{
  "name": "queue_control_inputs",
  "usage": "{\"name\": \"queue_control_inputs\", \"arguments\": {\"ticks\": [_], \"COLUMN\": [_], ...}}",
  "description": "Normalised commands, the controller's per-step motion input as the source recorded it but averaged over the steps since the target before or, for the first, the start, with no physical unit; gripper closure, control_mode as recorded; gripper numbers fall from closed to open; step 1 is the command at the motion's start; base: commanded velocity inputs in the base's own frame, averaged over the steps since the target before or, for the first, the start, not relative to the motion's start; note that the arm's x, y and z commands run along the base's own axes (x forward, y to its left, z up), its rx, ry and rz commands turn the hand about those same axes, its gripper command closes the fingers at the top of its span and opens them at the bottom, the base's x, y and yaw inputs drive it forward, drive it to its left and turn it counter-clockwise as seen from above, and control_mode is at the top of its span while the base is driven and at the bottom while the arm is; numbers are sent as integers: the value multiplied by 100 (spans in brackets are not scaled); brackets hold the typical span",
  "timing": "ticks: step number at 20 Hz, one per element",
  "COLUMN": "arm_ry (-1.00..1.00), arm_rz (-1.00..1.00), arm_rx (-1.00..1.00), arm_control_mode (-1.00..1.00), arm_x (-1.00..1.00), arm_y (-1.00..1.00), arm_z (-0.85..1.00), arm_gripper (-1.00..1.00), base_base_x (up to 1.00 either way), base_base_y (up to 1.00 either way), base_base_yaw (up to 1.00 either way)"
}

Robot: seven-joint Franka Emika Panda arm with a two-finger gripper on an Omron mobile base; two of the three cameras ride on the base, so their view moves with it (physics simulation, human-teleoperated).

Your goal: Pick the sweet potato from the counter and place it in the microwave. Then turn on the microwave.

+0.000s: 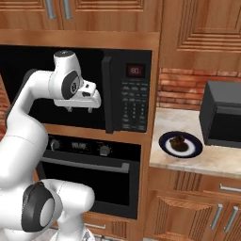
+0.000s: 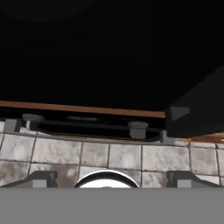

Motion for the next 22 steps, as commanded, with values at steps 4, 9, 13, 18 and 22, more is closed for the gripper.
{"name": "queue_control_inputs", "arguments": {"ticks": [4,9,13,18,22], "arm_ry": [0,0,0,0,0], "arm_rz": [0,0,0,0,0], "arm_rx": [0,0,0,0,0], "arm_control_mode": [100,100,100,100,100], "arm_x": [0,0,0,0,0], "arm_y": [0,0,0,0,0], "arm_z": [0,0,0,0,0], "arm_gripper": [-100,-100,-100,-100,-100], "base_base_x": [-23,-19,-20,-16,-14], "base_base_y": [-34,-37,-39,-40,-38], "base_base_yaw": [0,0,0,0,0]}}
